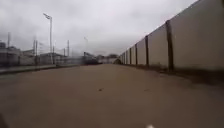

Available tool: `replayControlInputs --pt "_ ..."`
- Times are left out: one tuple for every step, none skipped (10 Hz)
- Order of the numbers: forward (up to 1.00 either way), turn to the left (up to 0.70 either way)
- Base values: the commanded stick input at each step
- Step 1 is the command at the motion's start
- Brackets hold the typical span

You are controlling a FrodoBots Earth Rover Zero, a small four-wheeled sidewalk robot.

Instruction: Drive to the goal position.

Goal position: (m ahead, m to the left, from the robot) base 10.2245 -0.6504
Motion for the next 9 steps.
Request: replayControlInputs --pt "1.00 0.00" --pt "1.00 0.00" --pt "1.00 0.00" --pt "1.00 0.00" --pt "1.00 0.00" --pt "1.00 0.00" --pt "1.00 0.00" --pt "1.00 0.00" --pt "1.00 0.00"
